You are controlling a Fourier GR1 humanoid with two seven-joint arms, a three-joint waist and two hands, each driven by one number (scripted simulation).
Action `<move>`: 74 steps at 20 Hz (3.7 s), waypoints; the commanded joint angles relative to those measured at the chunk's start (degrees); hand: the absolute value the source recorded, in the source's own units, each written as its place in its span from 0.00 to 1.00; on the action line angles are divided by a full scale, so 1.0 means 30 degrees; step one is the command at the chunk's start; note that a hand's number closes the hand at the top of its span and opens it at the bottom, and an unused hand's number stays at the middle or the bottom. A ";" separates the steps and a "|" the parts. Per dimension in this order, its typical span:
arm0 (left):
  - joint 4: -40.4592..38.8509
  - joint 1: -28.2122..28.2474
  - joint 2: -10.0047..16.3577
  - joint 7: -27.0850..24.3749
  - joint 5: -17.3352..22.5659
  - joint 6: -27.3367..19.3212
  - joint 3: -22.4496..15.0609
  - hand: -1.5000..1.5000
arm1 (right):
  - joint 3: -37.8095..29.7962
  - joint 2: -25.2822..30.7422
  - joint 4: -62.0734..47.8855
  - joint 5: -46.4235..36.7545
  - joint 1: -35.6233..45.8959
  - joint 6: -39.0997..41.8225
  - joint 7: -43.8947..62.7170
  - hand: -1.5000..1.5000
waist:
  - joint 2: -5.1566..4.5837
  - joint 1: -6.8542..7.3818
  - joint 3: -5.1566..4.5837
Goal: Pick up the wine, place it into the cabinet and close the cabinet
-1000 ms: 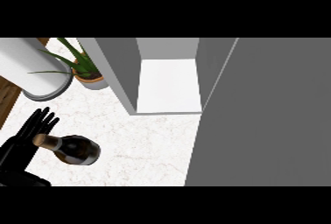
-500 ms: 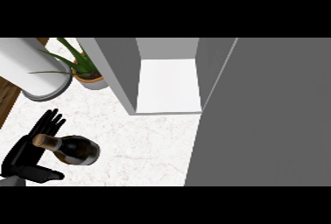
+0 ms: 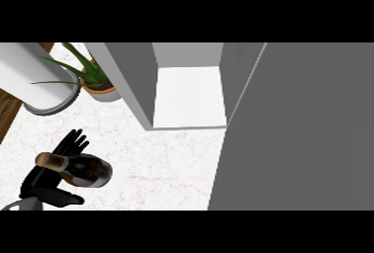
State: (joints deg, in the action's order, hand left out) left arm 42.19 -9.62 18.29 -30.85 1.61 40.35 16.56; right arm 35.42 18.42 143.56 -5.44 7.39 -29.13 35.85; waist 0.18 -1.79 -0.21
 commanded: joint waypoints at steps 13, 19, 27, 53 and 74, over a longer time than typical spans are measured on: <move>-0.2279 -0.1357 -0.0313 -0.3315 0.1056 0.1757 -0.0666 1.00 | 0.1006 0.1137 0.2384 -0.1583 -0.1390 -0.0820 -0.0717 0.00 | 0.0035 0.0126 0.0026; -0.2957 -0.1546 -0.0494 -0.4792 0.0263 0.1188 -0.1644 1.00 | -0.0302 0.1939 0.2558 -0.0497 -0.0919 -0.0641 0.0160 0.00 | -0.0055 0.0185 0.0020; -0.2538 -0.0767 -0.1959 -0.6525 -0.0069 -0.3464 -0.1828 1.00 | 0.0776 0.2051 0.3106 -0.1302 -0.1448 -0.1251 -0.0236 0.00 | -0.0003 0.0224 0.0028; 1.3117 0.5437 -0.6087 0.2077 0.2461 -0.9150 -0.8855 1.00 | 0.0090 0.3479 0.3553 -0.0195 -0.2145 -0.1931 -0.1306 0.00 | 0.0057 0.0607 0.0062; 1.1430 -0.0914 -0.5528 0.4146 0.1853 -1.6652 -0.9674 1.00 | 0.1636 0.4695 0.4359 -0.0457 -0.5629 -0.2260 -0.4430 0.00 | 0.0018 0.0128 0.0055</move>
State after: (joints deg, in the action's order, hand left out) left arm 79.12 -8.39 0.38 -19.36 7.05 -9.92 -15.62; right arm 38.51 31.42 144.12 -4.20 -5.19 -35.33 19.26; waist 0.21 -1.31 -0.03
